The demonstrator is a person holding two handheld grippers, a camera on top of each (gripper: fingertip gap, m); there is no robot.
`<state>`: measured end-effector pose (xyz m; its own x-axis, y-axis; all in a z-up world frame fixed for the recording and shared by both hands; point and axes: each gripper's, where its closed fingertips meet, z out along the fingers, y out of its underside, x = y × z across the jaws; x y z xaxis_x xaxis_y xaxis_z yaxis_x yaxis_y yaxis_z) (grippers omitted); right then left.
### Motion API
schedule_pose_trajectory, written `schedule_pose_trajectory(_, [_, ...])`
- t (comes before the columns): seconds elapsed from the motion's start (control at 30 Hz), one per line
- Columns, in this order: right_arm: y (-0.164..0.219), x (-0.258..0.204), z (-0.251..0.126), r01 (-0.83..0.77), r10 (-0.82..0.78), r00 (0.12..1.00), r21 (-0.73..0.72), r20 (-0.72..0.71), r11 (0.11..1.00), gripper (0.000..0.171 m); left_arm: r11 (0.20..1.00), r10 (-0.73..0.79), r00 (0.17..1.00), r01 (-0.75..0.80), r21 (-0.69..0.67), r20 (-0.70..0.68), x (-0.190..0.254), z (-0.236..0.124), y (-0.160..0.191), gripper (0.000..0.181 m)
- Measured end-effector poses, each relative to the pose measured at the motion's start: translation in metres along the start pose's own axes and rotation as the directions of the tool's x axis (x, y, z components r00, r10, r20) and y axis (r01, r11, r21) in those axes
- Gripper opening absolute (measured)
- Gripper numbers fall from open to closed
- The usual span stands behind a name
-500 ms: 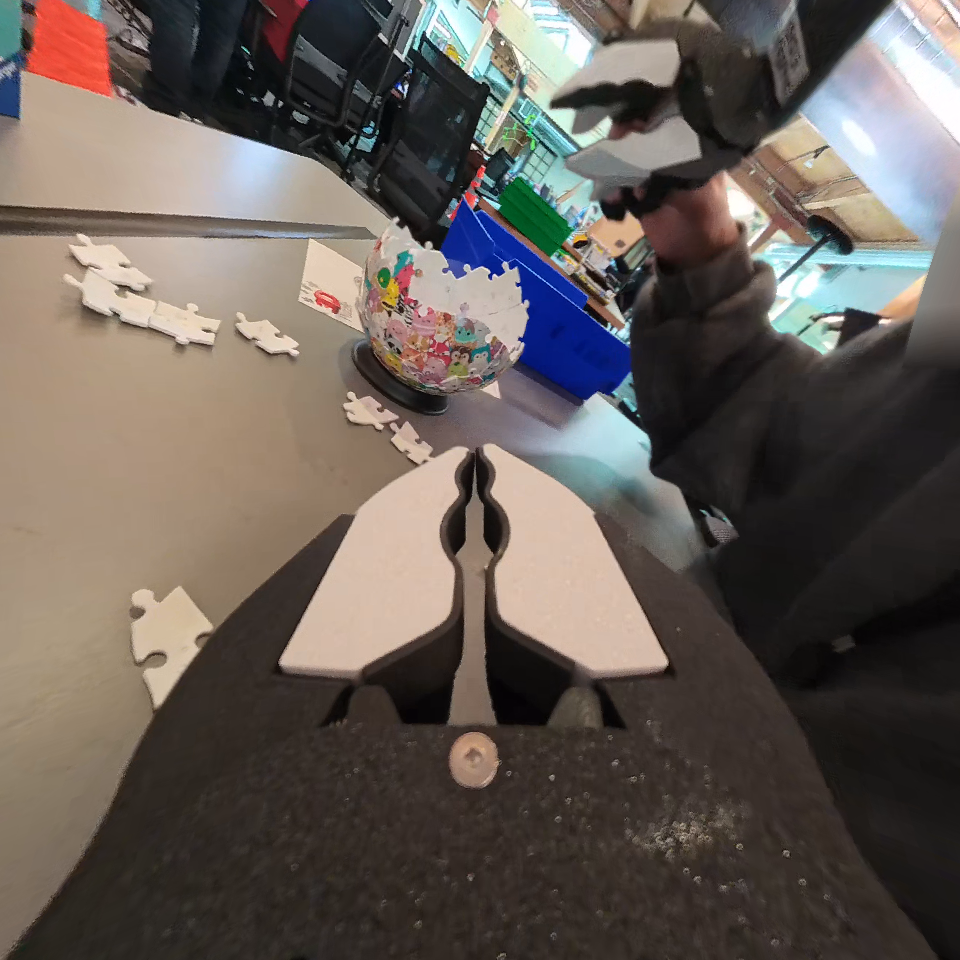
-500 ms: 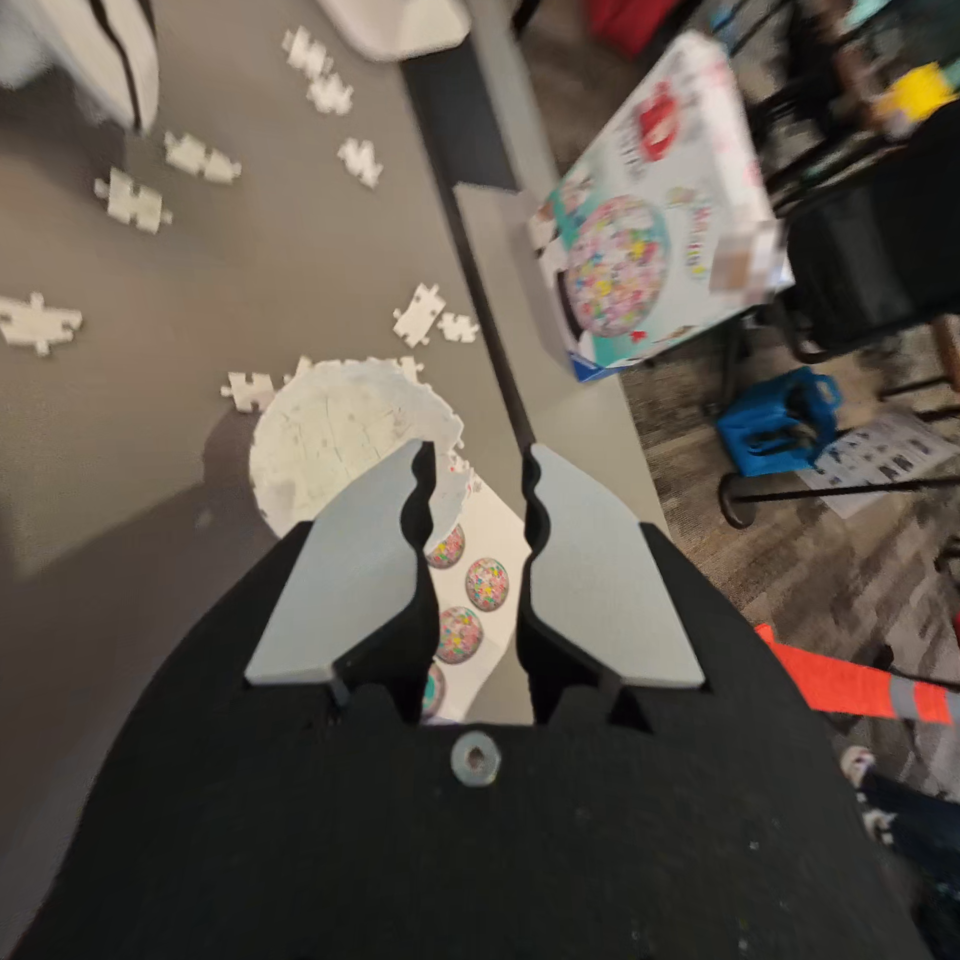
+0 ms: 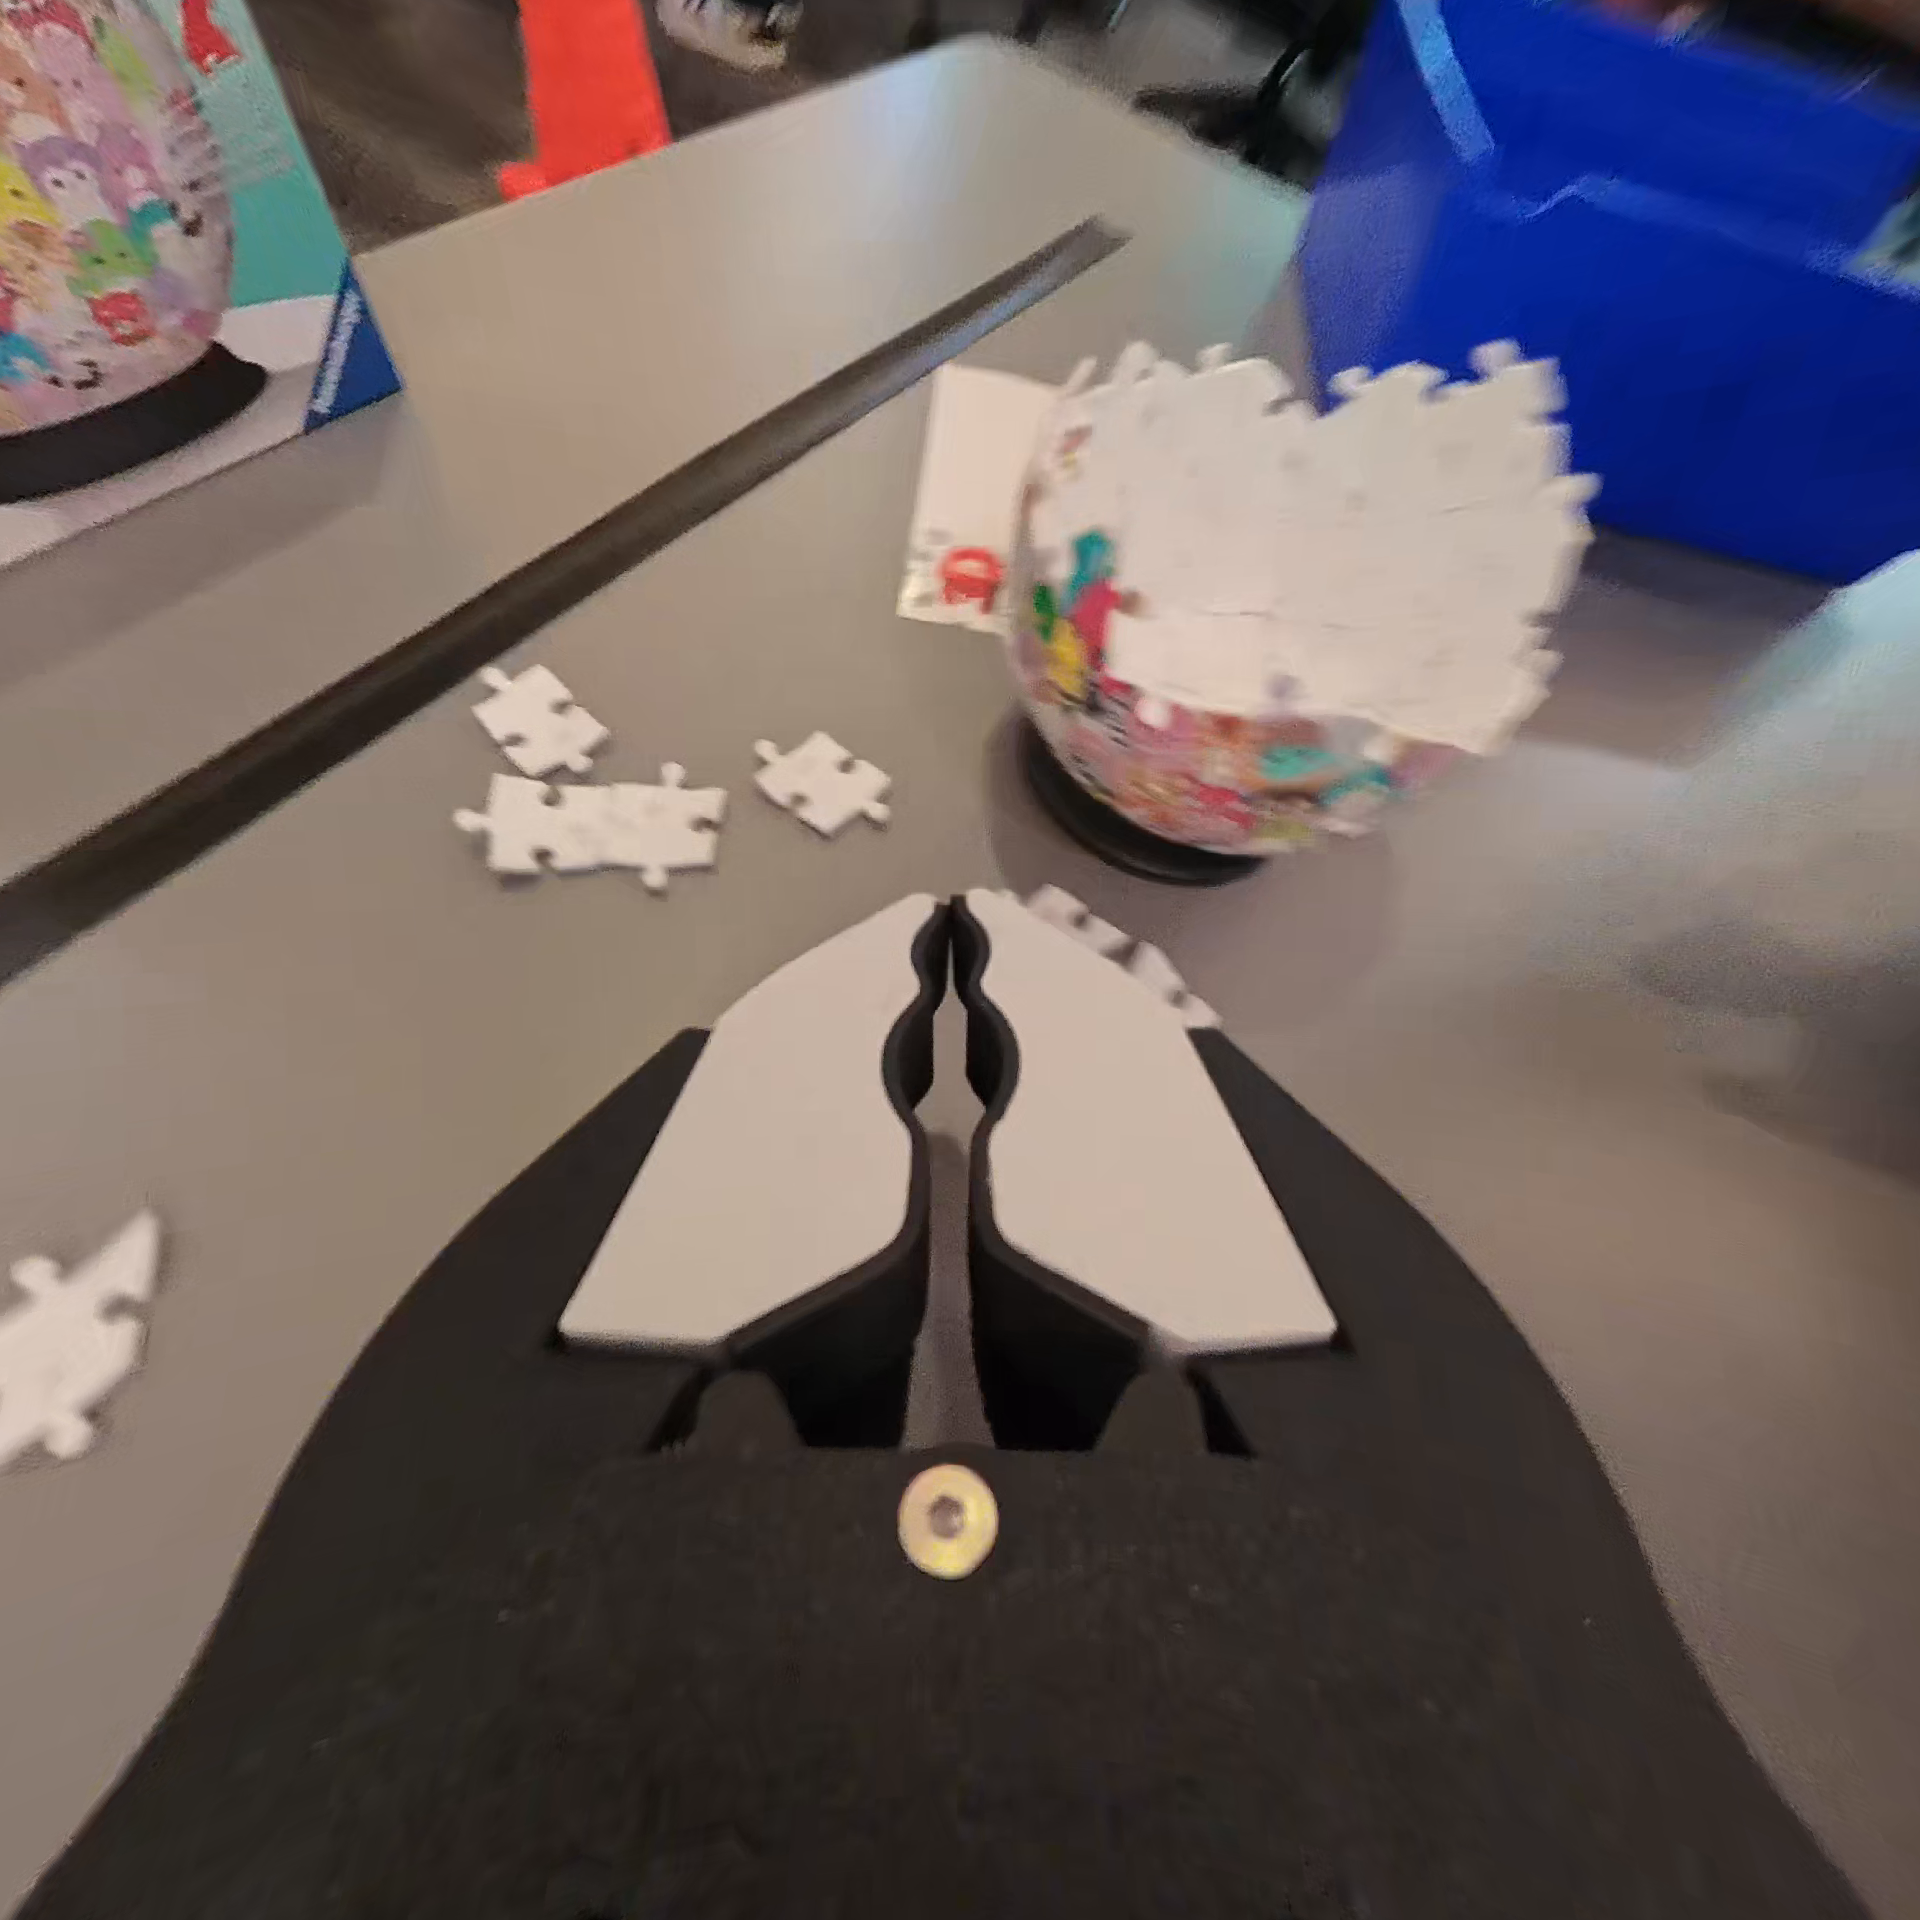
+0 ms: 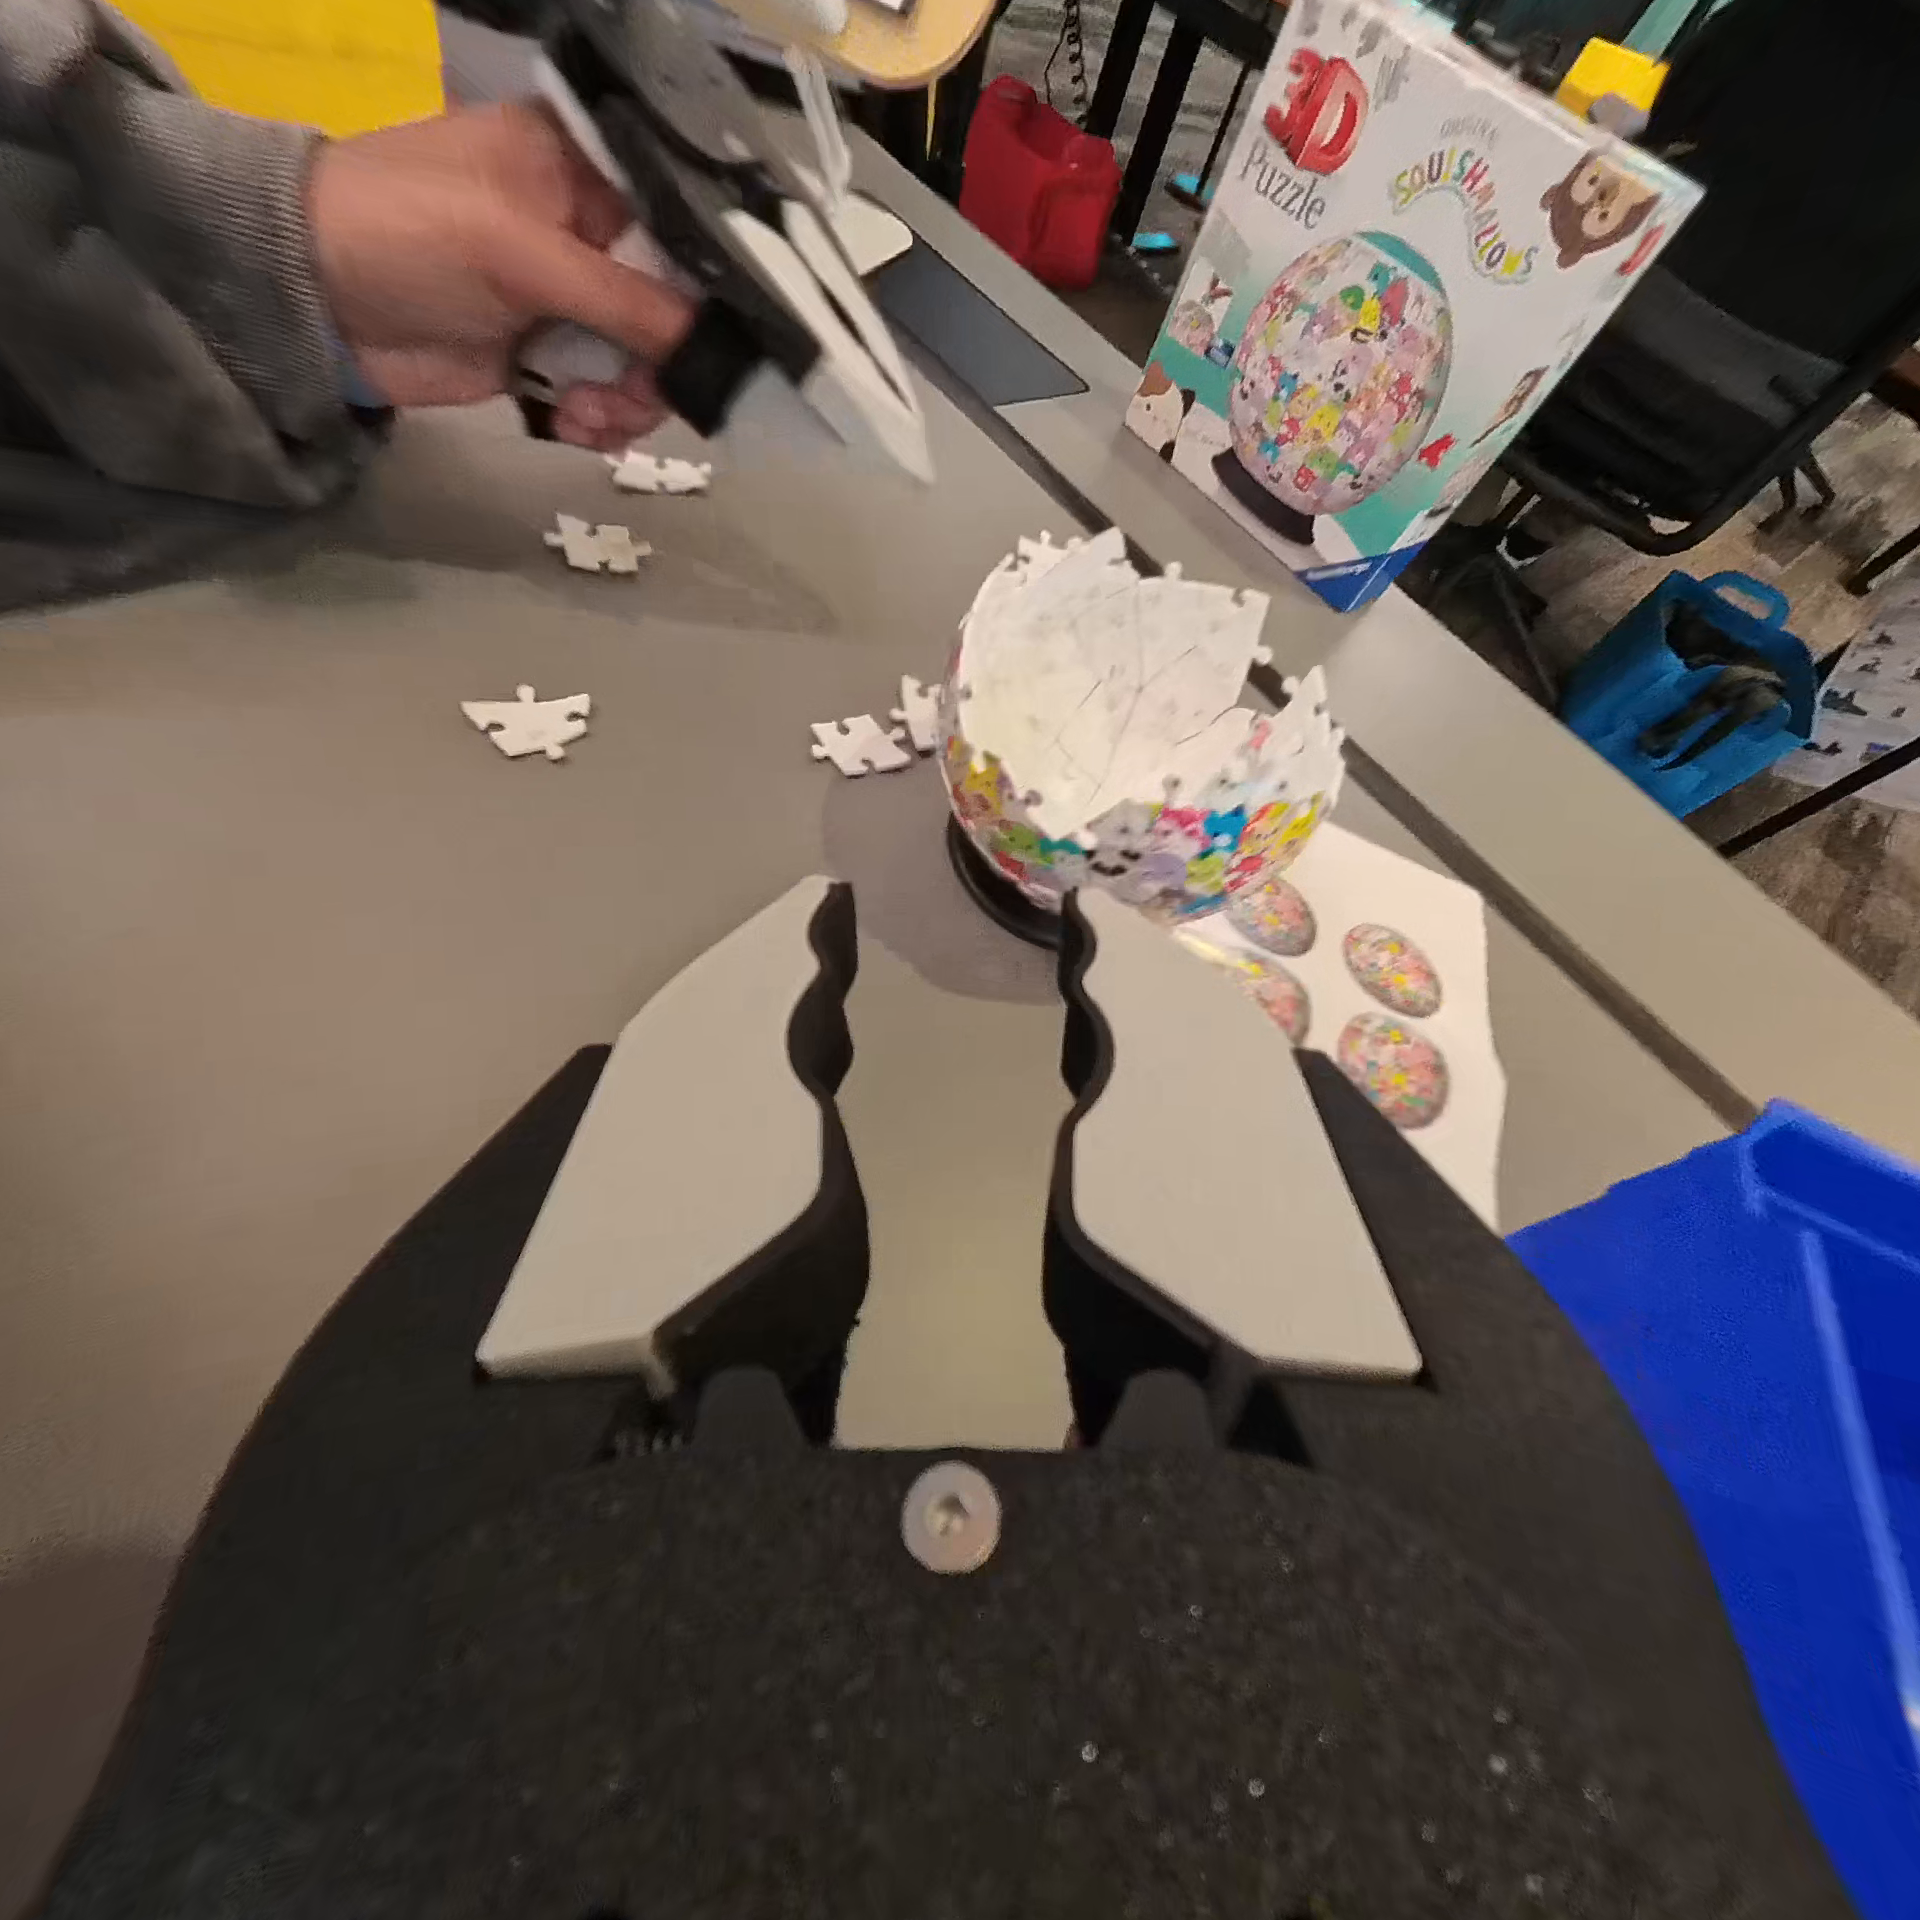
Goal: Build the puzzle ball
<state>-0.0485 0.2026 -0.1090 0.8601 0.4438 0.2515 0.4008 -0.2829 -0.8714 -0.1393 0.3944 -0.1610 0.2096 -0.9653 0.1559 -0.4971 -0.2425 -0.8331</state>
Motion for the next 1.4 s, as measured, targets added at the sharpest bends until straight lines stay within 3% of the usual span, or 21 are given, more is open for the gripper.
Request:
schedule_pose_trajectory(0.17, [0.006,0.0,0.01,-0.206,0.208,0.978,0.095,-0.002,0.974,0.042,0.981,-0.023,0.998,0.01,-0.192,-0.062,-0.012,0.063,-0.005,0.0])
schedule_pose_trajectory(0.23, [0.005,0.008,0.02,-0.282,0.283,0.959,0.117,0.015,0.952,0.053,0.98,-0.042,0.996,0.025,-0.197,-0.08,-0.013,0.077,-0.012,0.0])
schedule_pose_trajectory(0.43, [0.008,0.021,0.069,-0.335,0.335,0.942,0.058,0.01,0.94,0.061,0.968,0.031,0.992,-0.06,-0.244,-0.12,-0.021,0.102,-0.01,0.0])
schedule_pose_trajectory(0.5, [0.006,0.029,0.076,-0.327,0.33,0.943,0.072,-0.039,0.942,0.055,0.968,0.031,0.985,-0.071,-0.239,-0.167,-0.018,0.105,-0.01,0.0])
schedule_pose_trajectory(0.6, [0.007,0.035,0.076,-0.311,0.317,0.944,0.076,-0.095,0.947,0.063,0.971,0.042,0.973,-0.093,-0.222,-0.227,-0.012,0.109,-0.012,0.0])
schedule_pose_trajectory(0.8, [0.015,0.032,0.08,-0.331,0.336,0.938,0.068,-0.087,0.941,0.063,0.963,0.024,0.939,-0.114,-0.243,-0.344,0.003,0.115,-0.004,0.0])
schedule_pose_trajectory(1.2, [0.017,0.03,0.083,-0.391,0.394,0.919,0.085,-0.03,0.917,0.062,0.988,0.004,0.928,-0.061,-0.139,-0.372,0.004,0.098,-0.027,0.0])
schedule_pose_trajectory(1.4, [0.018,0.034,0.082,-0.381,0.385,0.922,0.085,-0.038,0.921,0.065,0.984,-0.008,0.936,-0.055,-0.169,-0.352,-0.002,0.101,-0.021,0.0])
